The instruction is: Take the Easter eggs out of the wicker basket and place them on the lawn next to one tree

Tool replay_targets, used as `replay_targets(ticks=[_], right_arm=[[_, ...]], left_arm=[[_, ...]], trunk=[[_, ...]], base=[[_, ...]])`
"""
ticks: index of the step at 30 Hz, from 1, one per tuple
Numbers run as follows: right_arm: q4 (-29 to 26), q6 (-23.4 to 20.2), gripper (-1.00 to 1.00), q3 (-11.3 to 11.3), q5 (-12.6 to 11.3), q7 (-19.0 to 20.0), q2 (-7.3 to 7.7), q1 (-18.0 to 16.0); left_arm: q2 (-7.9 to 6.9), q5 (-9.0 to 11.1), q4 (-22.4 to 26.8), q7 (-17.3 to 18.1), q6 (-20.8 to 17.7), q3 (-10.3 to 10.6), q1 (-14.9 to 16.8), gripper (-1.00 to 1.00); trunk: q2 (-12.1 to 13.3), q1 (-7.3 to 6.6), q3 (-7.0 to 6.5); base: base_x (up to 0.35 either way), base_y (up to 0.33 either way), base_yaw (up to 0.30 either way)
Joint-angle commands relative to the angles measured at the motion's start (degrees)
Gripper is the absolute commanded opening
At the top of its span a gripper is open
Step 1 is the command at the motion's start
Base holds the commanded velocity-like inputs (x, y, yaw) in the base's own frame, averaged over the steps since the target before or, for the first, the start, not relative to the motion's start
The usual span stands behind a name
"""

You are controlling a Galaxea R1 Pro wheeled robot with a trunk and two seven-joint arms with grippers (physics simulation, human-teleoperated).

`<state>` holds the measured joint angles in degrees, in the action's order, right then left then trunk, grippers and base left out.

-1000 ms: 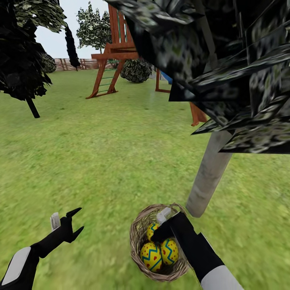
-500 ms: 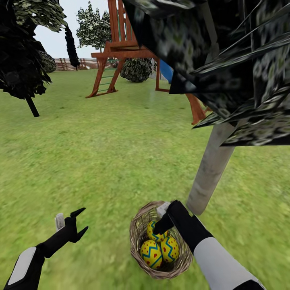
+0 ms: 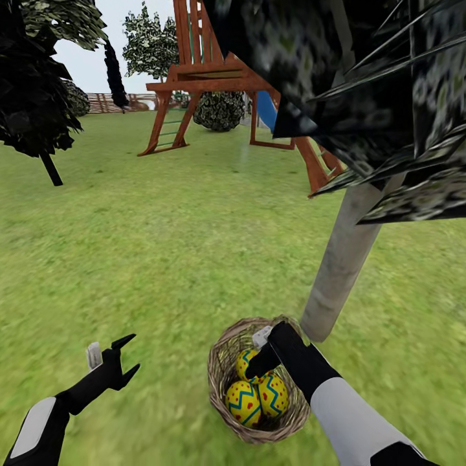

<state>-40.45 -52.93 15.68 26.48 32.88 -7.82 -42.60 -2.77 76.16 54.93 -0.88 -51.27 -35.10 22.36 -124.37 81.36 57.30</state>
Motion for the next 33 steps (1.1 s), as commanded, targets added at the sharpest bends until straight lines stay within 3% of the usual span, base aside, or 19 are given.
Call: replay_targets(ticks=[1,7,17,33], right_arm=[[-0.1,0.0,1.00,0.1,-0.3,0.5,0.00,0.0],[-0.1,0.4,1.00,0.2,-2.2,0.4,0.13,0.0],[-0.7,2.9,1.00,0.5,-2.3,0.0,0.18,0.0],[-0.5,3.1,1.00,0.4,-2.4,0.2,0.27,0.0]], left_arm=[[0.02,0.1,0.0,-0.1,-0.3,-0.1,0.0,1.00],[0.04,0.1,0.0,-0.1,-0.3,-0.1,0.0,1.00],[0.14,0.1,0.0,-0.1,-0.3,-0.1,0.0,1.00],[0.22,0.2,0.0,-0.1,-0.3,-0.1,0.0,1.00]], trunk=[[-0.4,0.22,0.23],[-2.8,1.53,1.31],[-6.9,3.73,3.11],[-13.3,7.24,5.98]], base=[[0.000,0.000,0.000],[0.000,0.000,0.000],[0.000,0.000,0.000],[0.000,0.000,0.000]])
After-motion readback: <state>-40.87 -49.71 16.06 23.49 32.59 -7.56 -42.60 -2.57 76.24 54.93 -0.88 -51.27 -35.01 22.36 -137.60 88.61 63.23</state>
